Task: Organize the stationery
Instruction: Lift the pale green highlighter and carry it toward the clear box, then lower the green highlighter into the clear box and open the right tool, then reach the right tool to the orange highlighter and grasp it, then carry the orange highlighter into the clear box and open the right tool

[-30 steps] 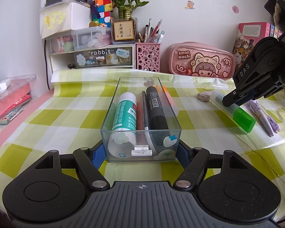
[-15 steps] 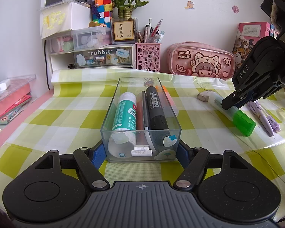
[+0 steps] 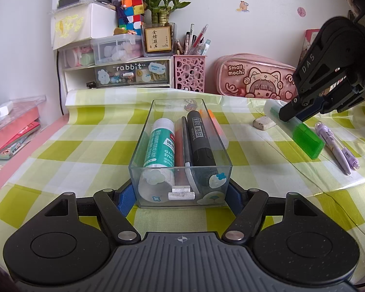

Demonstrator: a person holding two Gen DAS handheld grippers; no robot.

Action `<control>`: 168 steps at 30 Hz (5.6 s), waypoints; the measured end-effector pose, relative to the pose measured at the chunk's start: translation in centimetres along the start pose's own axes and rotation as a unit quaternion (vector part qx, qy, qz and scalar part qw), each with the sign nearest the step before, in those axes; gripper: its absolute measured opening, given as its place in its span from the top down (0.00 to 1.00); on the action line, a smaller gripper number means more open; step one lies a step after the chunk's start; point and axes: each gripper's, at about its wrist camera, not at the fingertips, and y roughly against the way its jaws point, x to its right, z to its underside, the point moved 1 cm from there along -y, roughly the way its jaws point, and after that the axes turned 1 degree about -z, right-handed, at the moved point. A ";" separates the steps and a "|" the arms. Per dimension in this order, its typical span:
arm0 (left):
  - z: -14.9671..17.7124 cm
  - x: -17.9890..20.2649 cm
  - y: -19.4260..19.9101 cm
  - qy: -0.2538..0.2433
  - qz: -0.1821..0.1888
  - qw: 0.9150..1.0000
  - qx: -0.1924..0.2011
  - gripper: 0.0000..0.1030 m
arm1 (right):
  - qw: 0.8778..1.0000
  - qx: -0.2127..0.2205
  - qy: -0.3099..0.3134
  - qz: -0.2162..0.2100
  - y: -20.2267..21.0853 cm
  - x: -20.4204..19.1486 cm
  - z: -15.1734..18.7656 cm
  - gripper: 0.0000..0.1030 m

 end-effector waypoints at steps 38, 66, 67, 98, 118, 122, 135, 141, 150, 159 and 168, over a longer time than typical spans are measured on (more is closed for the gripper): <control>0.1 0.2 0.2 0.005 -0.006 1.000 0.003 0.30 | 0.988 -0.123 -0.041 -0.082 -4.0 -11.6 -2.0 0.95; 0.1 0.3 0.2 0.004 -0.006 1.000 0.003 0.30 | 0.994 -0.041 -0.027 -0.096 -0.5 -4.1 -2.6 0.90; 0.1 0.3 0.2 0.004 -0.006 1.000 0.003 0.30 | 0.996 -0.034 -0.030 -0.082 -1.0 -3.2 -2.6 0.90; 0.3 -1.1 0.4 0.019 -0.029 0.999 0.007 0.30 | 0.991 -0.039 0.131 0.000 -7.5 -7.8 0.0 0.85; 0.2 -1.2 0.3 0.020 -0.031 0.999 0.005 0.30 | 0.987 0.005 0.158 -0.004 -0.7 0.9 5.1 0.84; 0.2 -1.2 0.3 0.020 -0.031 0.999 0.005 0.30 | 0.996 0.003 0.049 -0.079 -0.5 3.5 4.0 0.84; 0.2 -1.2 0.4 0.020 -0.030 0.999 0.005 0.30 | 0.992 0.013 -0.055 -0.112 -1.4 5.1 3.8 0.92; 0.2 -1.2 0.4 0.019 -0.030 0.999 0.005 0.30 | 0.997 0.024 0.001 -0.076 -1.3 2.8 4.3 0.94; 0.2 -1.2 0.4 0.019 -0.029 0.999 0.006 0.30 | 0.998 0.027 0.062 -0.021 -1.2 0.7 4.4 0.94; 0.2 -1.2 0.4 0.019 -0.029 0.999 0.006 0.30 | 0.996 -0.002 0.086 -0.009 -2.0 -0.3 3.2 0.94; 0.2 -1.2 0.4 0.018 -0.029 0.999 0.006 0.30 | 0.997 -0.015 0.082 0.000 -2.3 -0.5 2.1 0.95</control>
